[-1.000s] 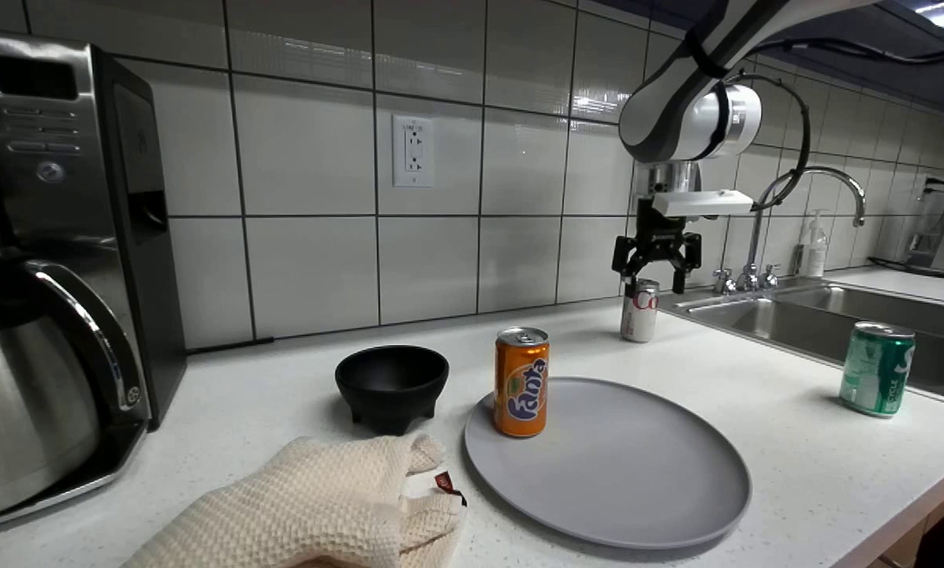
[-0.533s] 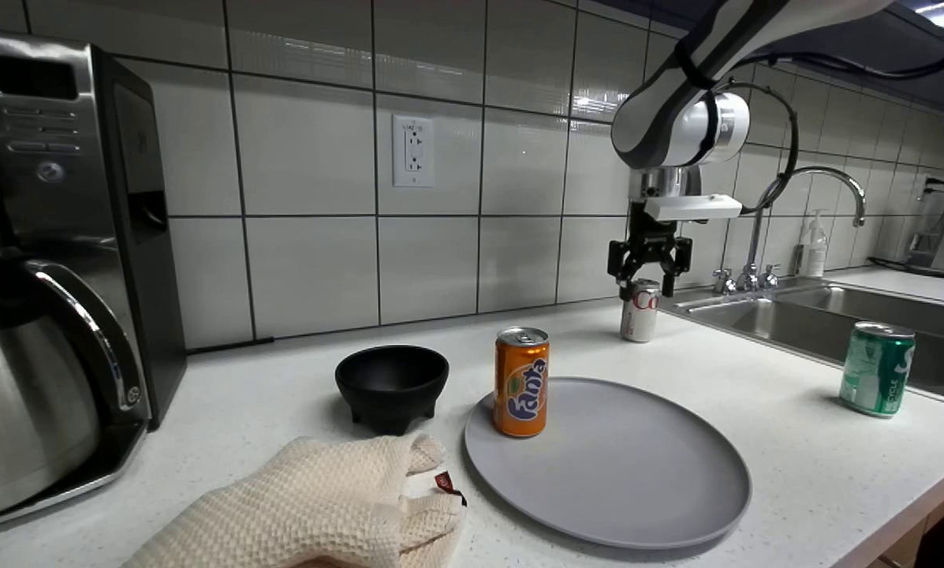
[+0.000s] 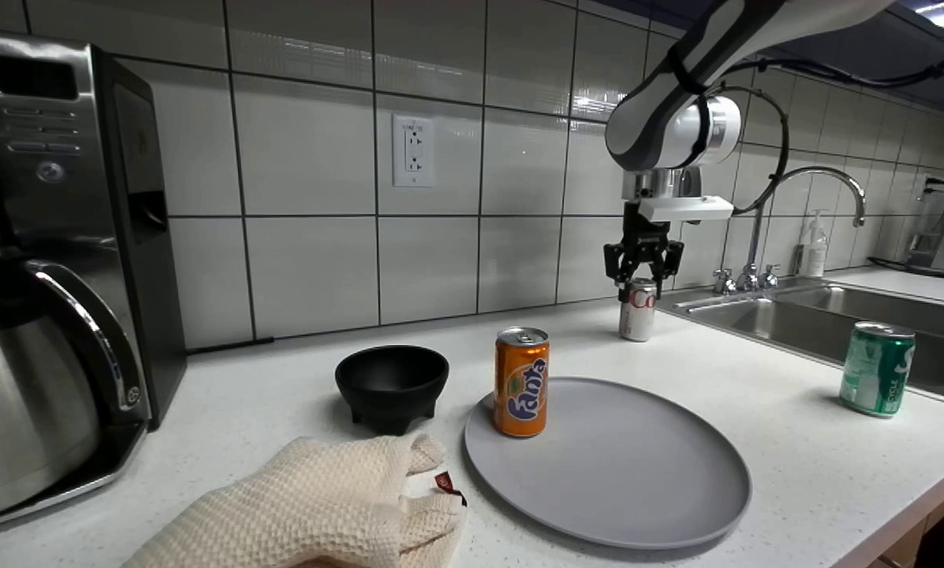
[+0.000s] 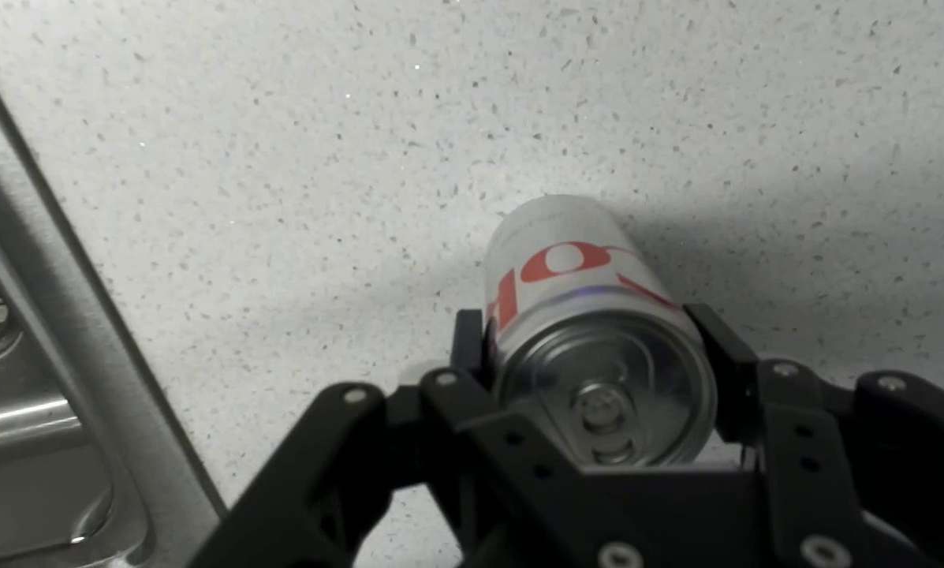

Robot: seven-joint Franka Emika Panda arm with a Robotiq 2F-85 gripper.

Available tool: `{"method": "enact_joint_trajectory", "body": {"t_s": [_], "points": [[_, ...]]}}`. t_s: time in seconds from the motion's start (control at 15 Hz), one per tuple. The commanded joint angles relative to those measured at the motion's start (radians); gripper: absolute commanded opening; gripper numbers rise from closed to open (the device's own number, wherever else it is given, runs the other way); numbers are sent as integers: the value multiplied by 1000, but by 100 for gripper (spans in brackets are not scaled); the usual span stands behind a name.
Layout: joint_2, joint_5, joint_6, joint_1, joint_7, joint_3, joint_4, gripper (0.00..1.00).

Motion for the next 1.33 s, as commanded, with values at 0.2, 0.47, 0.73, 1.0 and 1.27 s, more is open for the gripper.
{"method": "enact_joint_trajectory", "body": {"t_s": [0.2,0.47,0.73,1.0,1.27], "points": [[-50,12,-7,-8,-25,20,-21,38],[-100,7,9,6,-16,24,-81,38],[-172,-1,24,29,-7,30,-170,38],[-253,-11,35,59,1,33,-265,38],[-333,-16,52,87,8,43,-360,38]]}}
